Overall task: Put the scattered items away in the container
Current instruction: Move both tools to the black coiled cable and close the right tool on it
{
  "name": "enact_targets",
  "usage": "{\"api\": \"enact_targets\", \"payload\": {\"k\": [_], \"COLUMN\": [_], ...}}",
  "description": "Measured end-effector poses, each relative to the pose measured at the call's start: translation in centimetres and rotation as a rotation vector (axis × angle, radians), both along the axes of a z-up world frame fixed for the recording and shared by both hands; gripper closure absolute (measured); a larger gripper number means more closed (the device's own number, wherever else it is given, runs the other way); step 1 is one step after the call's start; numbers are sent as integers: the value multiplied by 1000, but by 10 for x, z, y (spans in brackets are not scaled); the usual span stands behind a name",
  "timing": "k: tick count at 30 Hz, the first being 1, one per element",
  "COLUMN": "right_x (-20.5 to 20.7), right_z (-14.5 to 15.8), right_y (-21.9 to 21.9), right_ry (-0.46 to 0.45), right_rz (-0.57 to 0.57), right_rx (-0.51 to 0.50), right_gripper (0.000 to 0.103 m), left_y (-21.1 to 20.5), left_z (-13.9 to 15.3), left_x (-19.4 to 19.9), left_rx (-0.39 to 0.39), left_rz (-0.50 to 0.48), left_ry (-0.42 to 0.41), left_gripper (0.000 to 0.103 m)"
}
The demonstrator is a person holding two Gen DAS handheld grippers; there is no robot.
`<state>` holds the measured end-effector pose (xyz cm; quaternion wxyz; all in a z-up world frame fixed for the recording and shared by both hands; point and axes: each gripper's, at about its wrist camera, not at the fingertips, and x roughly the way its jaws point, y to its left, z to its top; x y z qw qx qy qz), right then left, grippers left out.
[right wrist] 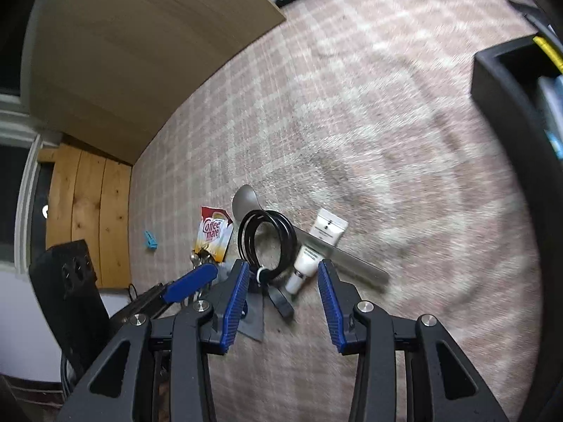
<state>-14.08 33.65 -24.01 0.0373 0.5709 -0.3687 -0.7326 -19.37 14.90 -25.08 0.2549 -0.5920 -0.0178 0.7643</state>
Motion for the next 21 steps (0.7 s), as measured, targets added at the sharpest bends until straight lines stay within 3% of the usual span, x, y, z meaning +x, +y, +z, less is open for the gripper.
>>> {"api": "enact_targets", "payload": {"k": [11, 18, 21], "right_x": [-20, -21, -18], "right_z": [-22, -24, -23], "right_y": [-8, -12, -11], "right_ry": [-34, -32, -25], "right_rz": [11, 13, 8], "right_rx": [-23, -9, -31], "right_gripper": [73, 91, 92], "left_y": [27, 29, 28], "left_z": [-10, -9, -4], "left_x": [3, 6, 9], "left_rx": [-30, -20, 3], "left_rz": [-113, -122, -128], "left_ry": [34, 35, 29], "left_gripper": [40, 40, 40]}}
